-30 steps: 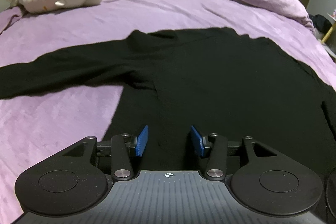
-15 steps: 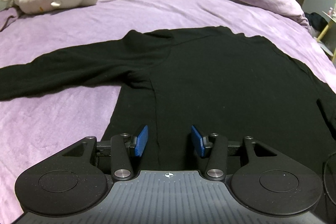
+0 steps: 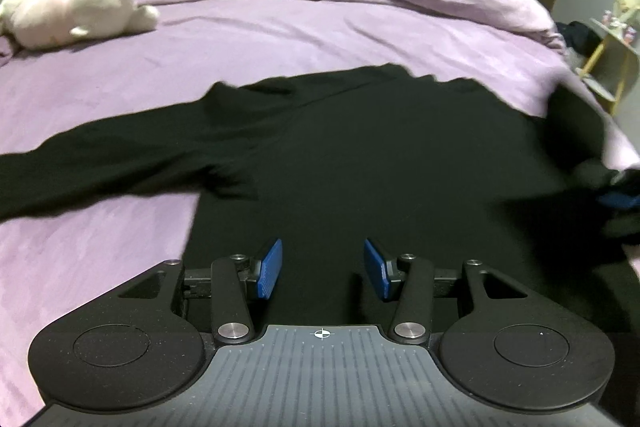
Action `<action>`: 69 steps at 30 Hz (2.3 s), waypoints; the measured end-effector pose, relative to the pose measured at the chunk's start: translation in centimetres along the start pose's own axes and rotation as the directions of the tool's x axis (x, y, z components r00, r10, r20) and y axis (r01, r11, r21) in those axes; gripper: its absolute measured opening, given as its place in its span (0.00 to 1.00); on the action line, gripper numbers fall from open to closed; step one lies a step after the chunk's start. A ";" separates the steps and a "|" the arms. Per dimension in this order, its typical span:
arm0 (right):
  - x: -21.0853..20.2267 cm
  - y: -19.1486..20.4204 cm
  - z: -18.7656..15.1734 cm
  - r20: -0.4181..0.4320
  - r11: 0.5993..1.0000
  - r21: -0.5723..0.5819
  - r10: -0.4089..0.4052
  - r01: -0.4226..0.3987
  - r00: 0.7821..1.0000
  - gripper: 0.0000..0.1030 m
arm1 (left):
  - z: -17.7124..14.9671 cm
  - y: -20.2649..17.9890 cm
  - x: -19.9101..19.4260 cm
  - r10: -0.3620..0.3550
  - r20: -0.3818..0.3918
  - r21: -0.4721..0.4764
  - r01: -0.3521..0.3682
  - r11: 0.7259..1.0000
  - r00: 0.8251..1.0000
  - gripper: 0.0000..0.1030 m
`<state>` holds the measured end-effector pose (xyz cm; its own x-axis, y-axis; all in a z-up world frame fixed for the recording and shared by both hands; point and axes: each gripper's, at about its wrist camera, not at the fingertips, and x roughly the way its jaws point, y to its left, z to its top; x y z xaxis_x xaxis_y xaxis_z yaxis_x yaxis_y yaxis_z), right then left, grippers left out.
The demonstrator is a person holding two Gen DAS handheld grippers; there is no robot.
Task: Fold small clothes
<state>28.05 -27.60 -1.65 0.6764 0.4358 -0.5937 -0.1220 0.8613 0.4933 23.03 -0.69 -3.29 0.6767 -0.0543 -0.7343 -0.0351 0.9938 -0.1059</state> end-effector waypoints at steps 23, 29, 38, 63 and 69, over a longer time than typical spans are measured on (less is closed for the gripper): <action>-6.8 -11.5 -3.0 0.075 0.948 0.295 -0.150 0.122 0.986 0.30 | 4.6 -0.8 8.3 -0.288 -0.226 -0.270 0.225 0.936 0.930 0.68; -6.6 -12.3 -2.8 0.071 0.933 0.326 -0.182 0.150 0.981 0.30 | 5.3 -2.5 9.0 -0.225 -0.242 -0.240 0.167 0.956 0.944 0.26; -6.5 -12.4 -1.8 0.080 0.930 0.324 -0.211 0.174 0.974 0.30 | 5.6 -2.2 7.2 -0.251 -0.179 -0.150 0.225 0.963 0.951 0.08; -6.1 -12.7 -2.1 0.067 0.927 0.326 -0.219 0.186 0.974 0.33 | 5.0 -1.6 10.0 -0.391 -0.244 -0.294 0.316 0.902 0.888 0.09; -6.6 -12.8 -1.3 0.088 0.931 0.297 -0.247 0.211 0.965 0.33 | 7.2 -1.0 6.6 -0.387 -0.129 -0.208 0.356 0.911 0.913 0.08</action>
<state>24.17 -41.19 -4.87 0.7470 0.1849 -0.6386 0.2448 0.8166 0.5228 32.83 -1.36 -3.17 0.5369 -0.4463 -0.7160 0.0559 0.8656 -0.4976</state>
